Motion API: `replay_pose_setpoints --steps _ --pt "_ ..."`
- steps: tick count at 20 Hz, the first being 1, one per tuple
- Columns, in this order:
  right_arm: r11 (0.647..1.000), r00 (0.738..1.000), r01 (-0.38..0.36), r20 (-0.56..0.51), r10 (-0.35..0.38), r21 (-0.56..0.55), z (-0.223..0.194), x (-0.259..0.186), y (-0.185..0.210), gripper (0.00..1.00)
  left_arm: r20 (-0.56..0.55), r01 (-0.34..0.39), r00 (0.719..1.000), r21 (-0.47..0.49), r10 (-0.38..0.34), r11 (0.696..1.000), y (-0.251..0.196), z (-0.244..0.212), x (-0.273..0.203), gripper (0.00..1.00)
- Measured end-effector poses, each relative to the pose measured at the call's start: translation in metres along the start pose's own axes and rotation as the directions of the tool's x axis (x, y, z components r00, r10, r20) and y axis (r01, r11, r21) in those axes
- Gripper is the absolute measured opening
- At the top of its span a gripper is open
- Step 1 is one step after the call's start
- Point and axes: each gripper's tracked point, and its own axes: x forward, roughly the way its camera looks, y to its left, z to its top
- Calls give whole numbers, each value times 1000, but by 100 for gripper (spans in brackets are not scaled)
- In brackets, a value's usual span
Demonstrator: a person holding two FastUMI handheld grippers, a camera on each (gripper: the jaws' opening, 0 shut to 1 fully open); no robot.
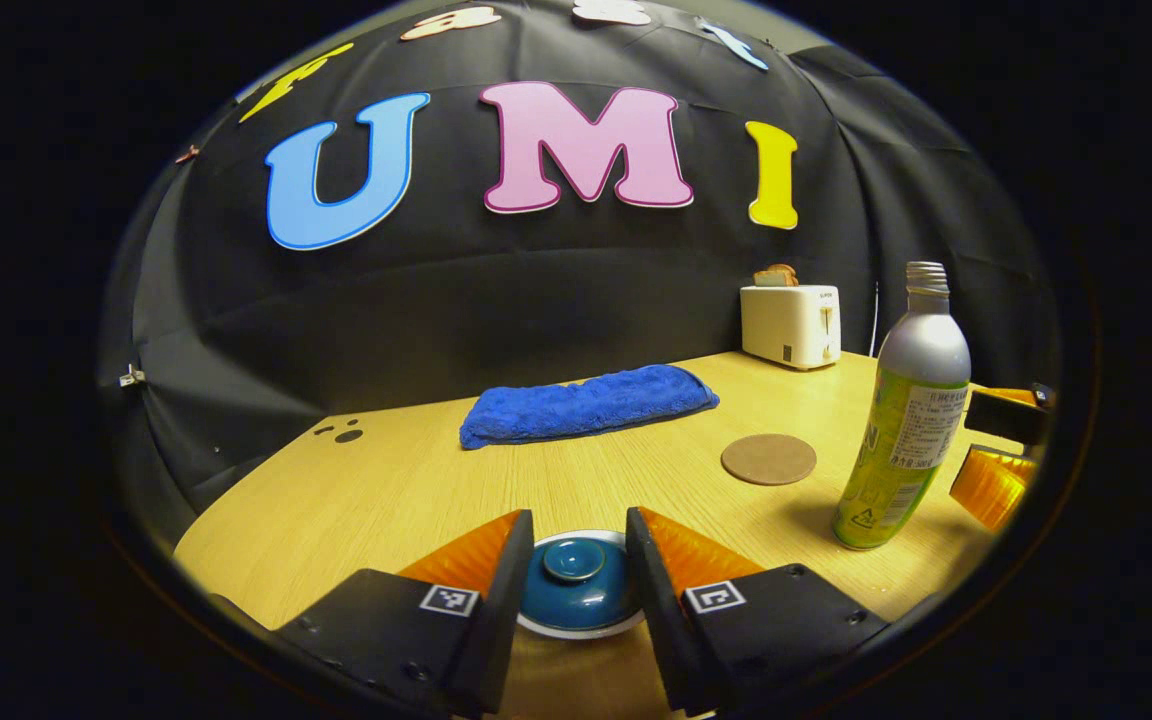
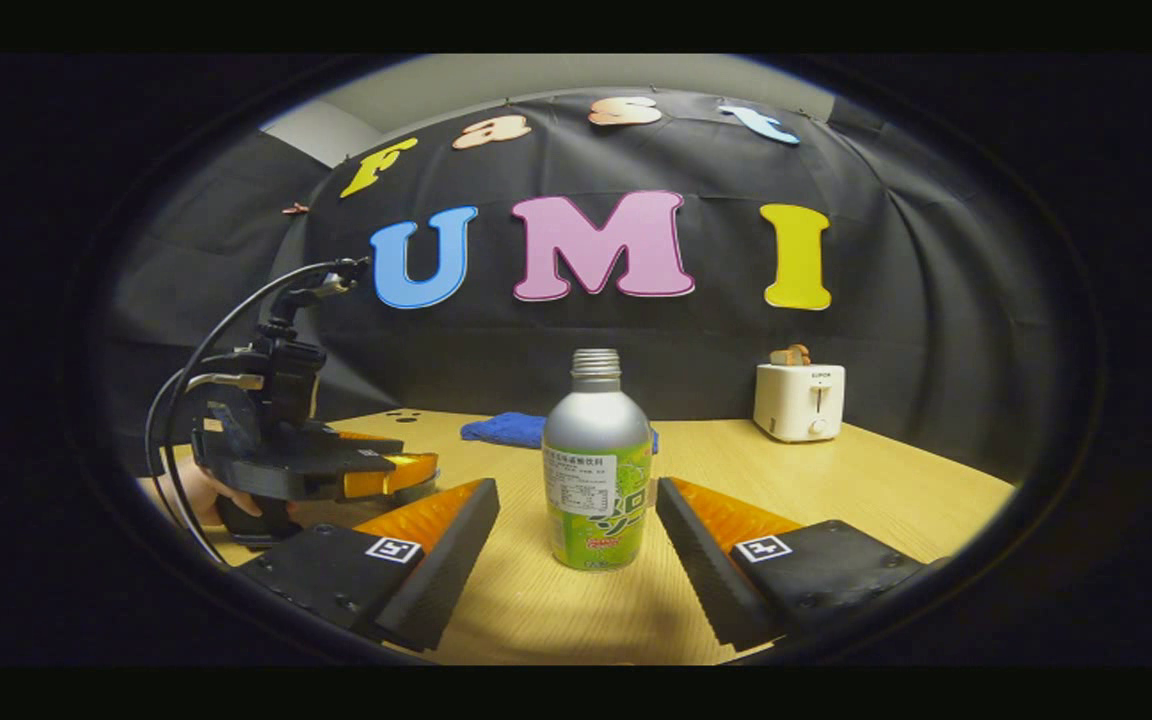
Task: Open the teacup lid with one hand, grasp the water bottle and pour water into the teacup with the other hand; after pouring, place the water bottle on the coaster and then close the teacup lid.
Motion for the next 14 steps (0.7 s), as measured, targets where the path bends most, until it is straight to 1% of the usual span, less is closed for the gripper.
replay_pose_setpoints --steps 2,5,7,8,10,12,14 --pt "1000 1000 0 0 0 0 0 0 1 98 -7 -1 1000 10 1 1000 0 0 1 54" --pt "1000 1000 0 -1 0 0 -1 0 0 98 -8 11 1000 16 -11 1000 -3 1 2 52" --pt "1000 1000 0 -1 0 0 -1 -1 1 98 -6 1 1000 17 -1 1000 0 1 3 45" --pt "1000 1000 0 -2 0 0 -1 0 0 98 -4 0 1000 16 0 1000 0 0 4 39" --pt "1000 1000 0 -2 0 0 -1 -1 1 98 -3 1 1000 15 -1 1000 0 1 2 35" --pt "1000 1000 0 -2 0 0 -1 1 0 98 17 4 1000 14 -5 1000 -1 4 1 33" --pt "1000 1000 1 -2 -1 -1 -1 0 1 98 73 -5 997 6 4 1000 3 11 -5 30"
